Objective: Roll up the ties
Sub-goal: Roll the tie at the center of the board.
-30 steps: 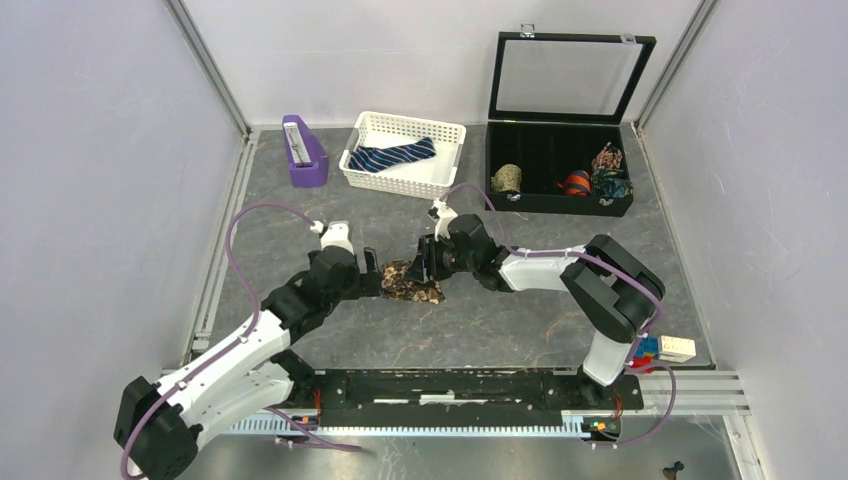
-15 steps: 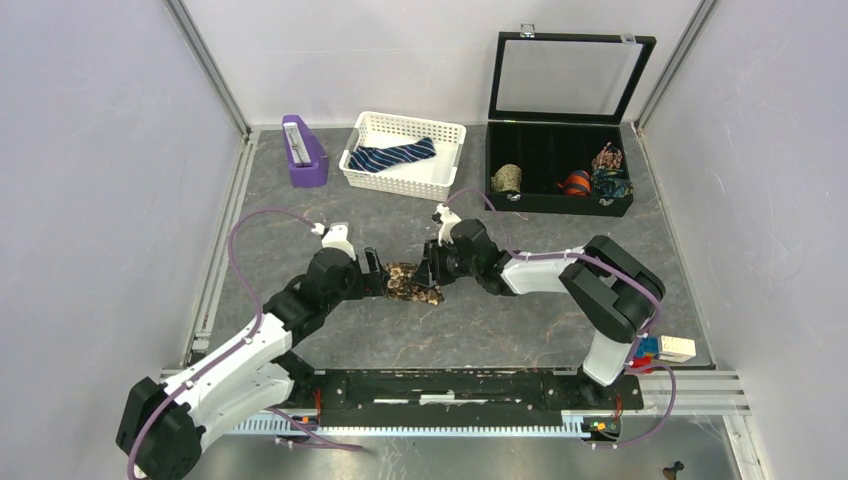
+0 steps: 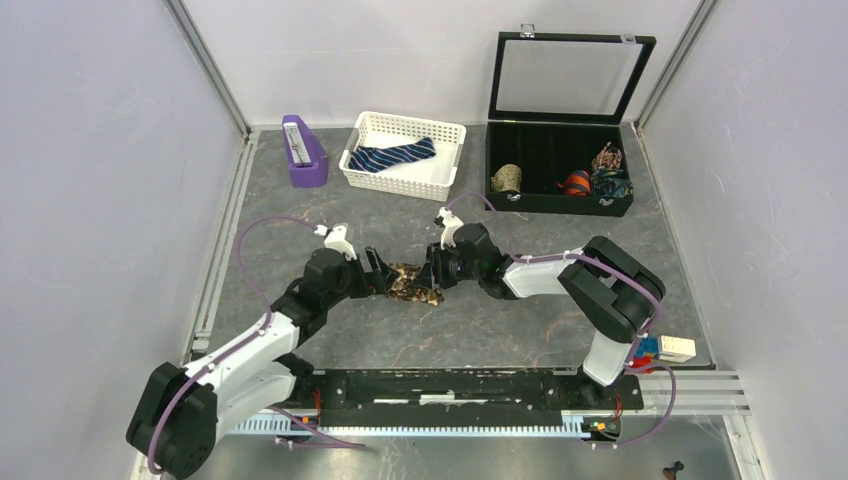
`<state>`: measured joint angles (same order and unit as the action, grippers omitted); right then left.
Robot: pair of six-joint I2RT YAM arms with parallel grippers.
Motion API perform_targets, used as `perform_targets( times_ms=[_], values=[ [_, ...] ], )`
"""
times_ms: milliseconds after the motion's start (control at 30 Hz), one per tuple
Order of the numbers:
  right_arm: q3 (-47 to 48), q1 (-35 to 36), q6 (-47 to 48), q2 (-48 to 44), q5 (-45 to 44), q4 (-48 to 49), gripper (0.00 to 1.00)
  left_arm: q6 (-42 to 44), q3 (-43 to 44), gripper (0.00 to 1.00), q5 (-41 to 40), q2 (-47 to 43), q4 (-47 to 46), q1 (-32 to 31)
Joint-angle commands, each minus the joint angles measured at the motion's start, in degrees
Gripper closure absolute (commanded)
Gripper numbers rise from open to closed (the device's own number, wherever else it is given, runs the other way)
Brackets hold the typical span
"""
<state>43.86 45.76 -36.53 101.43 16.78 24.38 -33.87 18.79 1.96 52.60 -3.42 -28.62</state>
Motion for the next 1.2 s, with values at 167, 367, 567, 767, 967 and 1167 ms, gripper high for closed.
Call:
perform_targets(
  times_ms=[167, 367, 567, 767, 967, 1167],
  values=[
    [-1.58, 0.26, 1.69, 0.17, 0.52, 1.42, 0.63, -2.62, -6.17, 0.11, 10.19, 7.16, -19.90, 3.67],
    [-2.45, 0.23, 1.67, 0.40, 0.67, 2.16, 0.64, -5.07, -9.77, 0.14, 14.97, 11.93, -33.15, 5.30],
    [-2.22, 0.21, 1.60, 1.05, 0.91, 2.53, 0.64, -4.97, -10.01, 0.16, 15.75, 14.44, -36.62, 5.35],
    [-1.83, 0.04, 1.56, 1.75, 1.03, 2.69, 0.64, -5.66, -10.50, 0.25, 17.02, 19.93, -41.99, 5.38],
    [-1.93, -0.14, 1.59, 2.28, 1.30, 2.91, 0.64, -7.55, -10.60, 0.29, 20.05, 27.45, -50.91, 5.42],
    [-1.89, -0.23, 1.60, 2.63, 1.28, 3.04, 0.65, -11.00, -10.34, 0.31, 27.09, 36.01, -63.76, 5.41]
  ],
)
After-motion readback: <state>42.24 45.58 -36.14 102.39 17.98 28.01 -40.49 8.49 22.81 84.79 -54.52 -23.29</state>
